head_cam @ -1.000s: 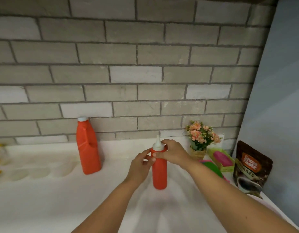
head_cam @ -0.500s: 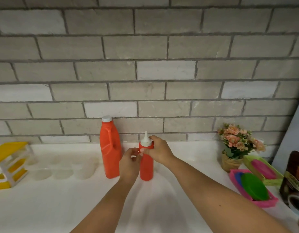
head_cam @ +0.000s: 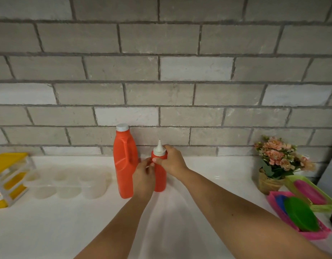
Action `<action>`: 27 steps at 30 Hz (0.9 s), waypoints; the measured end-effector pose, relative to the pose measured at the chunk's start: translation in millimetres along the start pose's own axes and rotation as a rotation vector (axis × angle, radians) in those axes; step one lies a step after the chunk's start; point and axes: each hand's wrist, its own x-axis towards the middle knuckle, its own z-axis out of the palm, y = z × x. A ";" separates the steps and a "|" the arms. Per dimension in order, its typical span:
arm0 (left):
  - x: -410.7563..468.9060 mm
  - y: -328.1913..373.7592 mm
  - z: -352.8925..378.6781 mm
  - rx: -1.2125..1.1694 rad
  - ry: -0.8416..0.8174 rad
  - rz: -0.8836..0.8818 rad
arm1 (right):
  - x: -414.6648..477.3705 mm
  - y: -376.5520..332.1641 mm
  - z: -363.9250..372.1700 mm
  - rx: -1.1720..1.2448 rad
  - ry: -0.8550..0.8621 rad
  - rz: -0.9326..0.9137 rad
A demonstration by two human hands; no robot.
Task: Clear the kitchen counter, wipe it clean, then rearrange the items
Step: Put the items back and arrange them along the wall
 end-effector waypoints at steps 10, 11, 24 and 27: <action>-1.7 -9.2 2.0 -0.024 -0.031 -0.030 | 7.0 2.4 13.3 -0.004 -0.011 0.011; -1.7 -9.7 2.1 -0.024 -0.035 -0.033 | 7.1 2.6 13.7 0.000 -0.017 0.011; -22.9 -0.3 6.0 -0.068 0.097 0.032 | -2.4 2.1 -22.6 -0.061 -0.132 0.037; -27.1 10.0 13.1 -0.053 0.096 0.040 | -9.6 3.5 -45.9 -0.073 -0.105 0.011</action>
